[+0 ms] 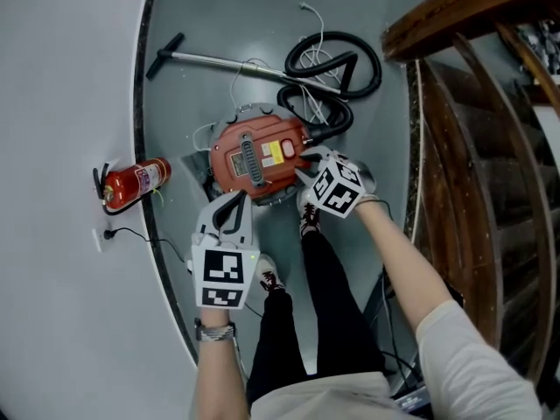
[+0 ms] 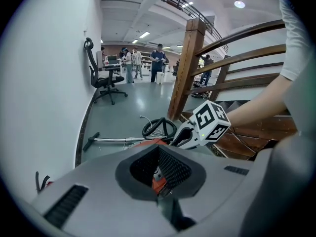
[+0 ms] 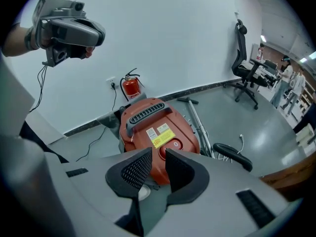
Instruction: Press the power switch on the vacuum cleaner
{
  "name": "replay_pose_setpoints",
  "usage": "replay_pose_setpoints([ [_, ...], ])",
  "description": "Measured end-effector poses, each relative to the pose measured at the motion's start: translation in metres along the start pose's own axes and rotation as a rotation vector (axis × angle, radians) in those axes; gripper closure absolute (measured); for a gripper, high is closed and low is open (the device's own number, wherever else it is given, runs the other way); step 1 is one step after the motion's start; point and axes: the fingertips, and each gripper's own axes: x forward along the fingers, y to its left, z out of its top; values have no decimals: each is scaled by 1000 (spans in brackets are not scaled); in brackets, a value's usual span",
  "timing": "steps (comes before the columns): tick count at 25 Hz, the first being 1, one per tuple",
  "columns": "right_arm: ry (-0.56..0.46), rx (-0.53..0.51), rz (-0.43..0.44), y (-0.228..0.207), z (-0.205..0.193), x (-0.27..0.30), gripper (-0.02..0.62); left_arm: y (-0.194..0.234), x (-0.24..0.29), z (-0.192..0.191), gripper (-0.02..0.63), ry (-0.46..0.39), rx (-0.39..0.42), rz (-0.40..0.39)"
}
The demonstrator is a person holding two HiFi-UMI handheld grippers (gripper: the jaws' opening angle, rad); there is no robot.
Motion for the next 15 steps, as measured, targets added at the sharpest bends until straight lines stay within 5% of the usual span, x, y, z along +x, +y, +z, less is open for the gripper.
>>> replay_pose_setpoints([
  [15, 59, 23, 7, -3, -3, 39, 497, -1, 2, -14, 606, 25, -5, -15],
])
